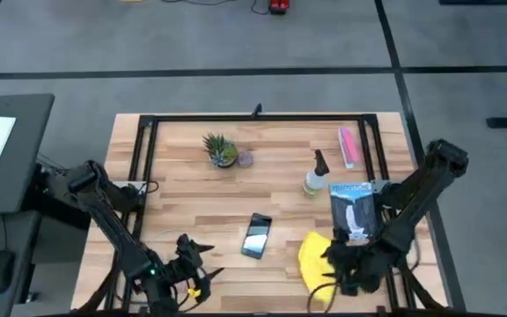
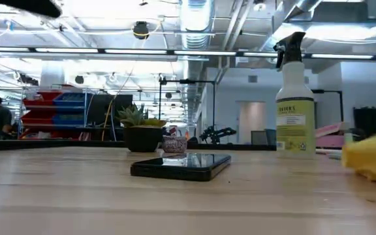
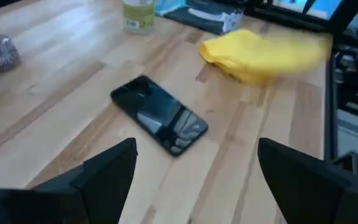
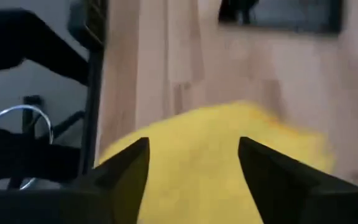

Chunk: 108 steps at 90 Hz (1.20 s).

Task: Apply microfiber cloth
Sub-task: Wipe the front side of the cellphone using the yellow microfiber cloth, then return to Home Position

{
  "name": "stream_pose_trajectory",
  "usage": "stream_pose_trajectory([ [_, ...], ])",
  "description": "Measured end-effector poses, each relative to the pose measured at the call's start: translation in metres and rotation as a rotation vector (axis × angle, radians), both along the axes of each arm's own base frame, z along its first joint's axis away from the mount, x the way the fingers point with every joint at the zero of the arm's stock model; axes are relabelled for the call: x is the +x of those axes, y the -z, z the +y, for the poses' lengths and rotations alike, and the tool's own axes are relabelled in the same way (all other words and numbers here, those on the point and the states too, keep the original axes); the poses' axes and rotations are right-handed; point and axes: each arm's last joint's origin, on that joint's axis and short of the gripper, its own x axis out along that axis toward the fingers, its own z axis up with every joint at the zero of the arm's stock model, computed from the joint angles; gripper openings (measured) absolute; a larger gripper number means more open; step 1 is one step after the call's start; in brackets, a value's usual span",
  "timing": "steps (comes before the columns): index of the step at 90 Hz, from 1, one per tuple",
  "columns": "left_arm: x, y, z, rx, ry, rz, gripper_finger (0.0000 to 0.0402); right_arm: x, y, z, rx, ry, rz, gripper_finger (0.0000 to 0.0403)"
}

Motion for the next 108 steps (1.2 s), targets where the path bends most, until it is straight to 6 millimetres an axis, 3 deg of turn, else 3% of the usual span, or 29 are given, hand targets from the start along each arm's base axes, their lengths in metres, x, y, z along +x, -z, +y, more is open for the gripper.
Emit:
stream_pose_trajectory([
  [12, -0.008, -0.031, 0.029, 0.013, 0.007, -0.039, 0.0308, -0.024, -0.031, -0.042, -0.003, 0.009, -0.131, 0.0240],
  [22, -0.020, -0.044, 0.063, -0.015, 0.054, -0.057, 0.0295, -0.046, -0.033, -0.081, 0.060, 0.041, -0.207, 0.0224],
  [31, -0.030, -0.042, 0.096, -0.091, 0.134, -0.123, 0.0283, -0.065, -0.023, -0.111, 0.155, 0.066, -0.264, 0.0207],
  [48, -0.056, -0.018, 0.152, -0.154, 0.212, -0.329, 0.0271, -0.095, -0.002, -0.147, 0.288, 0.078, -0.452, 0.0171],
  [66, -0.079, 0.012, 0.186, -0.132, 0.157, -0.464, 0.0269, -0.113, 0.023, -0.169, 0.317, 0.106, -0.666, 0.0129],
  [89, -0.079, 0.040, 0.221, -0.161, 0.145, -0.475, 0.0269, -0.101, 0.035, -0.170, 0.234, 0.108, -0.736, 0.0082],
  [108, -0.073, 0.040, 0.241, -0.121, 0.198, -0.482, 0.0269, -0.086, 0.052, -0.176, 0.225, 0.122, -0.841, 0.0056],
])
